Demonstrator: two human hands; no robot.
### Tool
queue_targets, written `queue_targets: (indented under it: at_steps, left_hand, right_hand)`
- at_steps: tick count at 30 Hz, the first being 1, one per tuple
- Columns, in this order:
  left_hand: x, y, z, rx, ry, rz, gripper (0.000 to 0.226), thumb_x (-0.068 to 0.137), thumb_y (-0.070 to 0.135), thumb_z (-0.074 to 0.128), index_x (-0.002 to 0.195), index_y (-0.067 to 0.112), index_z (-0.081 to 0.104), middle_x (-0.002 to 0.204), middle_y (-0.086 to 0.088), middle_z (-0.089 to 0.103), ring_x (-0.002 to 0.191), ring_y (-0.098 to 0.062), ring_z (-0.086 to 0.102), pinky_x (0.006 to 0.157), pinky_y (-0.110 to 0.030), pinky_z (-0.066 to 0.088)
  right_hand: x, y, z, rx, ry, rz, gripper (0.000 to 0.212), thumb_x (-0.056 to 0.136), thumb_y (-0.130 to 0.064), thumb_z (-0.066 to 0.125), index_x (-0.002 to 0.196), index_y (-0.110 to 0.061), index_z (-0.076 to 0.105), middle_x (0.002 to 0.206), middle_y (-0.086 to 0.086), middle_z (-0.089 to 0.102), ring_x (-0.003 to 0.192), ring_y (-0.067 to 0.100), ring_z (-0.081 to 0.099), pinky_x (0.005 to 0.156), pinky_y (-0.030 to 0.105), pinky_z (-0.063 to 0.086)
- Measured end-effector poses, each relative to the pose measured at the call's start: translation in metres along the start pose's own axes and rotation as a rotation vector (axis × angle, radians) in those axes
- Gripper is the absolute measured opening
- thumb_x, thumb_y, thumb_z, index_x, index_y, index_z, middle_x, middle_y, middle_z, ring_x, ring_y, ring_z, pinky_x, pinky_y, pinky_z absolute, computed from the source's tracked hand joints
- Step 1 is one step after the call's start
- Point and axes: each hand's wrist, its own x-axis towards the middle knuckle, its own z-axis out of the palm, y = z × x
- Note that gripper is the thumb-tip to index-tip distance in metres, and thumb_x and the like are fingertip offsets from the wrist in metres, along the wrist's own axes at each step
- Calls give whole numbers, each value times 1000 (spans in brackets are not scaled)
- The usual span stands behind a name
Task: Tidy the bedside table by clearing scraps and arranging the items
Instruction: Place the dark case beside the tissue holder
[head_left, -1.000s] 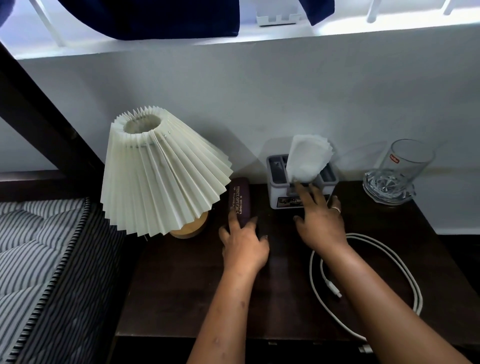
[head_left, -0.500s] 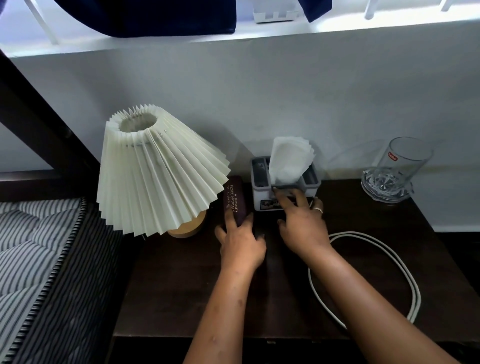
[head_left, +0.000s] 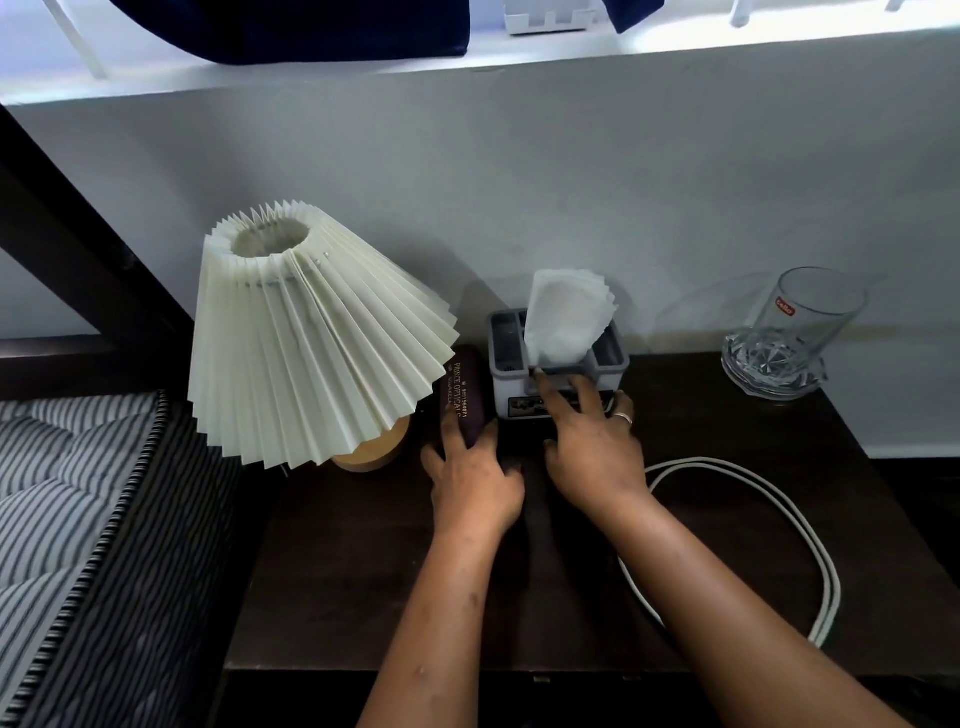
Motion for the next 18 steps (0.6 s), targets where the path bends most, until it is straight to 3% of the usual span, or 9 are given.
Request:
queue_targets:
  at_steps: [18]
  left_hand:
    - [2,-4,0,56,21,-14,55,88,35,49,139,38,30,155,1,-6,135,-36,6,107,-45,29]
  right_hand:
    - [3,-1,-1,-13,-57,31,81,89,-21,49,143,-47,-6,156,-4,2,139,47,1,96,55,40]
